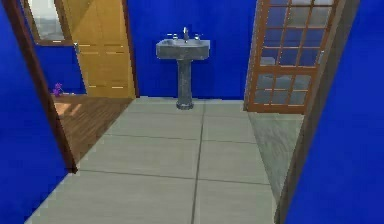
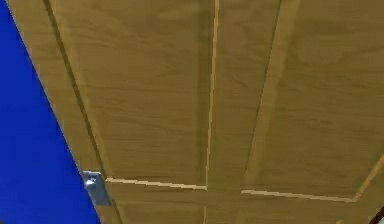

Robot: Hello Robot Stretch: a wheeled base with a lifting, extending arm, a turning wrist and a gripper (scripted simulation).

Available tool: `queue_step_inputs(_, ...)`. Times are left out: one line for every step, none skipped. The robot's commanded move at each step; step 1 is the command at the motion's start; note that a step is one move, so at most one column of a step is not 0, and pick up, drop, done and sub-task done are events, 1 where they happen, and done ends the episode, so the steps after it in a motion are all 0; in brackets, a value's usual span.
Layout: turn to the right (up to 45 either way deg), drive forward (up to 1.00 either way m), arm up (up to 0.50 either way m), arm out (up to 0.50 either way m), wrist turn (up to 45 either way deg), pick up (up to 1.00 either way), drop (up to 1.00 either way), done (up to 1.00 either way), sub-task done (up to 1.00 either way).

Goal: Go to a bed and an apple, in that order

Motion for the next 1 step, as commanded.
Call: queue_step_inputs(0.0, 1.00, 0.00, 0.00, 0.0, 0.00, 0.00, 0.00, 0.00)
